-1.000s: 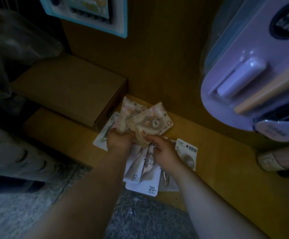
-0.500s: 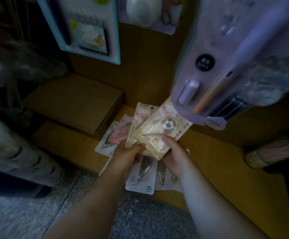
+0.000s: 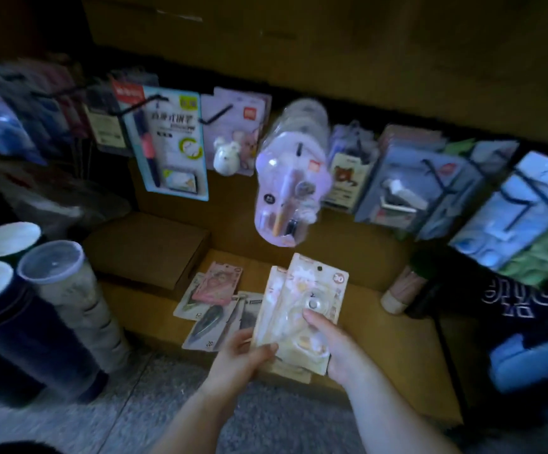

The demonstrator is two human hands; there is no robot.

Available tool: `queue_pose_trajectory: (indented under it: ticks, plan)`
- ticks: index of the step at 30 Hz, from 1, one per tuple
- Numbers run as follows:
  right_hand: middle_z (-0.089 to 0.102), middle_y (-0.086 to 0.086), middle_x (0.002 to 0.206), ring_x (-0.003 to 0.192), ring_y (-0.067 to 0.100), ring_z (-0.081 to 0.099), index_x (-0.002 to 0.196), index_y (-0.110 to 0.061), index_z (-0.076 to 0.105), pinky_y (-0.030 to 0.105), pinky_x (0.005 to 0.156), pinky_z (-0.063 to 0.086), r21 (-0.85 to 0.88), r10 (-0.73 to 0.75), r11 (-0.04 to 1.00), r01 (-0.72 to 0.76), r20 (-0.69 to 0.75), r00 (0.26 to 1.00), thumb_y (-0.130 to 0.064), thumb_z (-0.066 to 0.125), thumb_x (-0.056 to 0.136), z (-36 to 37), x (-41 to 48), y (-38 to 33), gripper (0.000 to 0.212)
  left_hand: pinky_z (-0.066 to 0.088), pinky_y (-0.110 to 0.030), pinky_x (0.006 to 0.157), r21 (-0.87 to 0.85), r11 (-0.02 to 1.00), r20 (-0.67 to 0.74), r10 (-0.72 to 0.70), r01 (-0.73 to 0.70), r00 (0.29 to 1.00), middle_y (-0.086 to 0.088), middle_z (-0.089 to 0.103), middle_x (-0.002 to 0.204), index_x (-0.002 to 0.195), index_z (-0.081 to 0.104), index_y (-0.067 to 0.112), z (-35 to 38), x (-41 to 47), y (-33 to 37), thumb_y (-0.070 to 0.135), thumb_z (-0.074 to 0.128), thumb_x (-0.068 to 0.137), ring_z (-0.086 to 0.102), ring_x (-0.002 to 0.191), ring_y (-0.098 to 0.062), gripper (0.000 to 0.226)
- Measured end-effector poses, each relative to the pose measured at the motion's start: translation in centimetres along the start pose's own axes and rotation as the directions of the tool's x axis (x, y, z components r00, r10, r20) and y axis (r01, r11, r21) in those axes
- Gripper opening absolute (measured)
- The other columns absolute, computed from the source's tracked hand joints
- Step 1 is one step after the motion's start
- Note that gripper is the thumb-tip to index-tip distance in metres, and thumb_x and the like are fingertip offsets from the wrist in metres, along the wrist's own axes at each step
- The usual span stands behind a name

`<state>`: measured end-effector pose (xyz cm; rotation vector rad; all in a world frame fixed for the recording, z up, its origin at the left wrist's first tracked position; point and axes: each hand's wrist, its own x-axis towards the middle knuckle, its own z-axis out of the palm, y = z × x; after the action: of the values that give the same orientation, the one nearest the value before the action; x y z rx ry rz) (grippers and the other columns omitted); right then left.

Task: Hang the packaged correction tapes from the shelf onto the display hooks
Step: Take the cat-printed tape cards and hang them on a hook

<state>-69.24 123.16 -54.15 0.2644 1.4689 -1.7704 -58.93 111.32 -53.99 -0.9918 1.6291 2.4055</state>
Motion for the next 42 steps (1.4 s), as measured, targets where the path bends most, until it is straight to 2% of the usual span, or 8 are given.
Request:
queue_pose_trajectory:
  ticks: [8, 12, 15, 20, 32, 36, 40, 42]
  plan:
    - [0.074, 0.001, 0.084, 0.087, 0.020, 0.066, 0.102, -0.012, 0.065, 0.035, 0.083, 0.051, -0.154, -0.228, 0.956, 0.250, 0.144, 0.963, -0.014, 0.061, 0.084, 1.5, -9.3, -3.2, 0.019, 0.053, -0.031, 0.071, 0.056, 0.975, 0.011, 0.216, -0.216, 0.976, 0.000, 0.061, 0.092, 0.098, 0.050, 0.020, 2.3, -7.2, 4.2, 0.020, 0.062, 0.082, 0.063, 0.085, -0.019, 0.020]
    - [0.075, -0.004, 0.063, 0.060, 0.007, 0.070, 0.086, -0.014, 0.065, 0.021, 0.059, 0.056, -0.186, -0.362, 0.899, 0.395, 0.189, 0.913, -0.008, 0.060, 0.084, 3.2, -13.1, -7.2, 0.007, 0.053, -0.044, 0.085, 0.064, 0.927, -0.008, 0.371, -0.369, 0.929, -0.008, 0.065, 0.101, 0.105, 0.054, 0.012, 4.0, -9.7, 8.0, 0.015, 0.066, 0.079, 0.064, 0.096, -0.028, 0.028]
    - [0.071, -0.001, 0.079, 0.063, 0.008, 0.069, 0.103, -0.009, 0.059, 0.016, 0.052, 0.055, -0.190, -0.473, 0.840, 0.509, 0.203, 0.857, -0.008, 0.060, 0.084, 4.8, -15.8, -10.5, 0.019, 0.051, -0.049, 0.089, 0.006, 0.885, -0.015, 0.465, -0.465, 0.885, -0.018, 0.067, 0.103, 0.109, 0.055, 0.003, 5.1, -11.3, 11.3, 0.007, 0.066, 0.078, 0.065, 0.096, -0.034, 0.033]
    - [0.060, -0.002, 0.100, 0.083, 0.008, 0.061, 0.115, -0.020, 0.044, 0.011, 0.052, 0.051, -0.235, -0.678, 0.683, 0.691, 0.149, 0.720, -0.015, 0.065, 0.082, 7.2, -18.9, -15.0, 0.040, 0.052, -0.046, 0.089, -0.004, 0.813, 0.059, 0.581, -0.582, 0.812, -0.011, 0.068, 0.104, 0.108, 0.055, 0.018, 6.4, -14.4, 16.7, 0.014, 0.066, 0.079, 0.066, 0.095, -0.028, 0.032]
    - [0.064, -0.003, 0.097, 0.089, 0.014, 0.065, 0.096, -0.026, 0.051, 0.028, 0.070, 0.056, -0.137, -0.834, 0.515, 0.846, 0.150, 0.531, -0.015, 0.063, 0.083, 10.4, -22.1, -22.0, 0.020, 0.052, -0.034, 0.071, -0.052, 0.715, 0.019, 0.699, -0.698, 0.715, -0.007, 0.068, 0.097, 0.105, 0.059, 0.015, 8.1, -15.7, 24.9, 0.012, 0.053, 0.089, 0.064, 0.090, -0.025, 0.018]
    - [0.066, -0.002, 0.088, 0.087, 0.020, 0.065, 0.080, -0.026, 0.055, 0.034, 0.078, 0.054, -0.163, -0.869, 0.453, 0.877, 0.142, 0.475, -0.017, 0.058, 0.087, 11.5, -22.5, -24.7, 0.012, 0.053, -0.029, 0.058, -0.065, 0.680, 0.005, 0.732, -0.730, 0.681, -0.003, 0.068, 0.085, 0.088, 0.061, 0.021, 8.1, -15.5, 27.4, 0.013, 0.052, 0.089, 0.064, 0.077, -0.019, 0.012]
    - [0.065, -0.001, 0.090, 0.096, 0.025, 0.062, 0.079, -0.025, 0.056, 0.040, 0.089, 0.050, -0.165, -0.892, 0.406, 0.899, 0.142, 0.429, -0.022, 0.055, 0.089, 12.4, -22.7, -27.2, 0.010, 0.056, -0.042, 0.077, -0.080, 0.675, -0.010, 0.735, -0.733, 0.678, -0.008, 0.071, 0.095, 0.104, 0.064, 0.016, 7.5, -14.6, 29.0, 0.022, 0.052, 0.090, 0.066, 0.089, -0.028, 0.019]
    - [0.066, 0.000, 0.092, 0.096, 0.024, 0.063, 0.081, -0.025, 0.057, 0.040, 0.090, 0.050, -0.127, -0.896, 0.406, 0.905, 0.139, 0.422, -0.022, 0.054, 0.089, 12.9, -22.7, -28.2, 0.009, 0.053, -0.039, 0.074, -0.078, 0.663, -0.045, 0.744, -0.745, 0.667, -0.007, 0.070, 0.094, 0.100, 0.064, 0.017, 7.1, -14.1, 29.4, 0.023, 0.052, 0.090, 0.066, 0.088, -0.027, 0.016]
